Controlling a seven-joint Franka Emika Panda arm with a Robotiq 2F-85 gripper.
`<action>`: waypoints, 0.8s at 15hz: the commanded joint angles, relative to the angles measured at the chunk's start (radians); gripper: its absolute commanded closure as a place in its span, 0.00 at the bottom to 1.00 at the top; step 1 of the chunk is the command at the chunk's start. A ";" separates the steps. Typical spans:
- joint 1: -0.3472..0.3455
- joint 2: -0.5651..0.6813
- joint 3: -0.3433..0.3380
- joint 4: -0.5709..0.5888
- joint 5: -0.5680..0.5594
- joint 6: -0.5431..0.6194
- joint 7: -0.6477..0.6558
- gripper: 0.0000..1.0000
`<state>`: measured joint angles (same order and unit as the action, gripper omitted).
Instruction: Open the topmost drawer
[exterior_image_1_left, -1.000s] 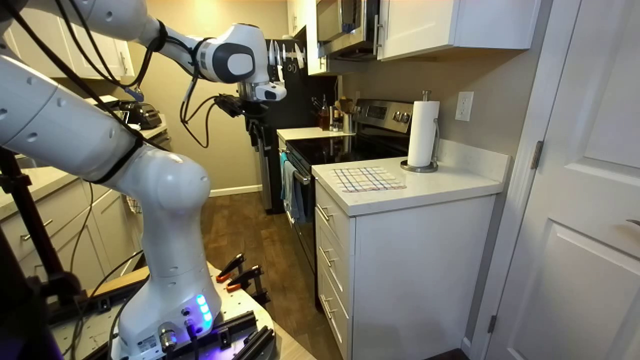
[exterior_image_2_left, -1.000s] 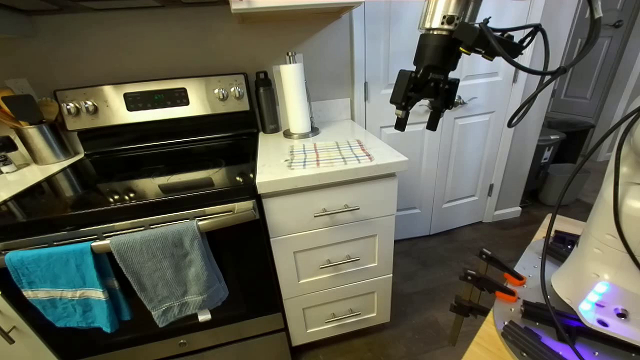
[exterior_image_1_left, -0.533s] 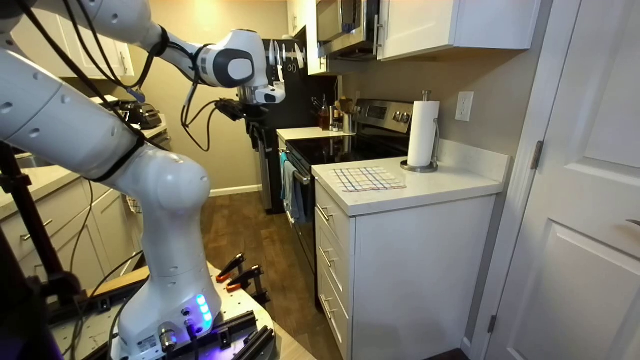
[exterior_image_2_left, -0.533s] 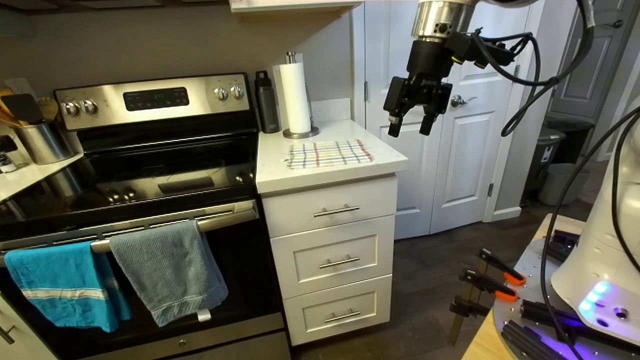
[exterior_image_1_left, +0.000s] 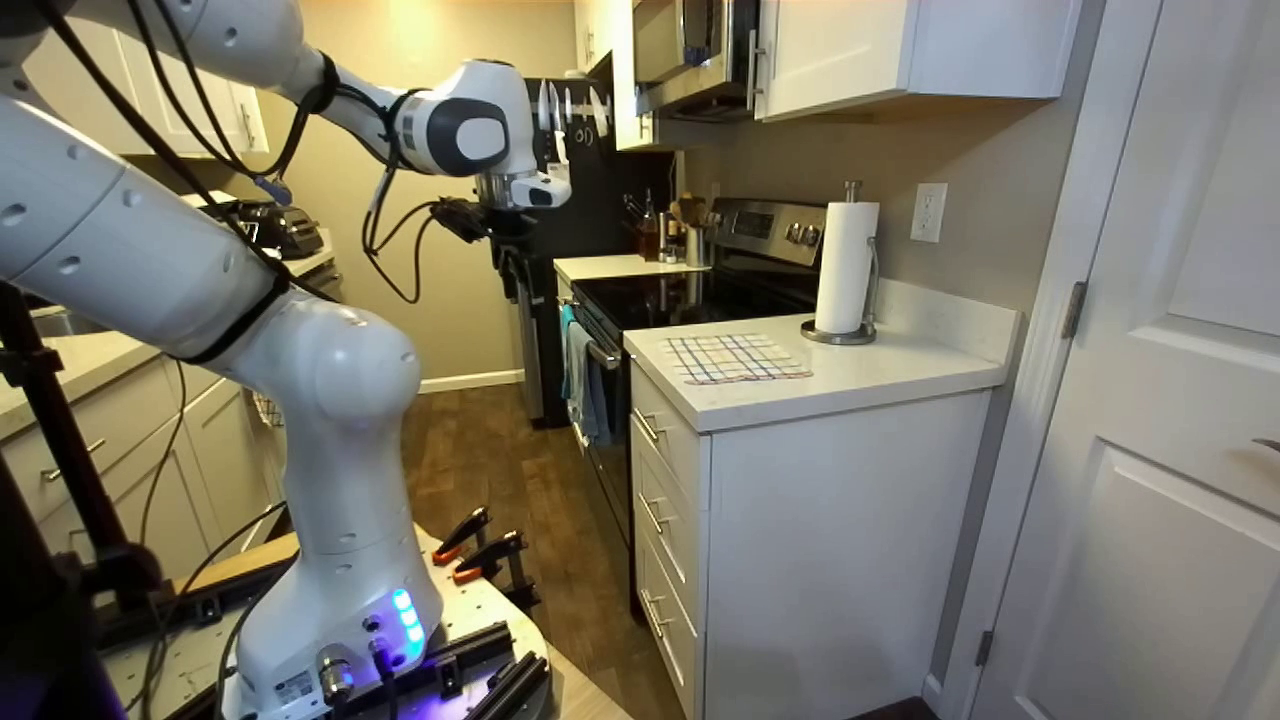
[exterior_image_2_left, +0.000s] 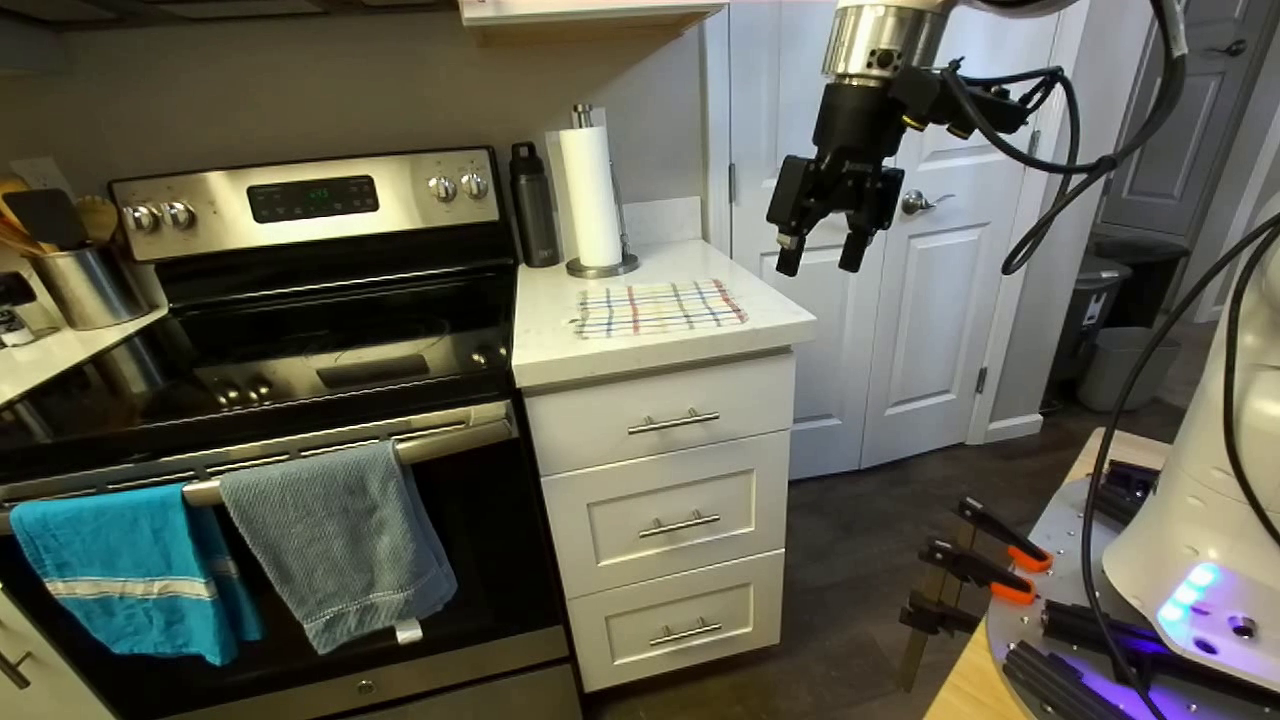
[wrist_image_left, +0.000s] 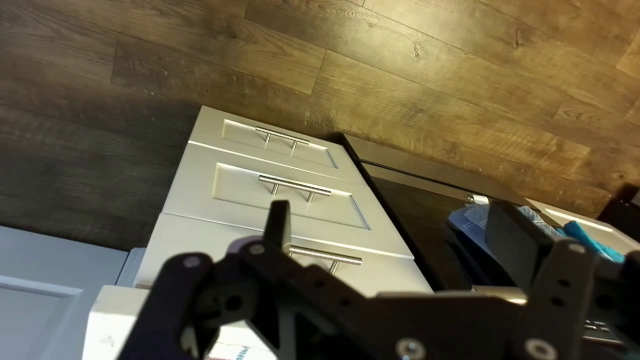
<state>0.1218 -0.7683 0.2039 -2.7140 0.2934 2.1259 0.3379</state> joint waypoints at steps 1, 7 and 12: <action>0.018 0.067 0.026 0.004 0.018 0.066 0.004 0.00; 0.051 0.302 0.082 0.032 0.047 0.316 0.035 0.00; 0.039 0.502 0.120 0.068 -0.006 0.524 0.133 0.00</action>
<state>0.1759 -0.3856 0.2928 -2.6817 0.3188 2.5307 0.3814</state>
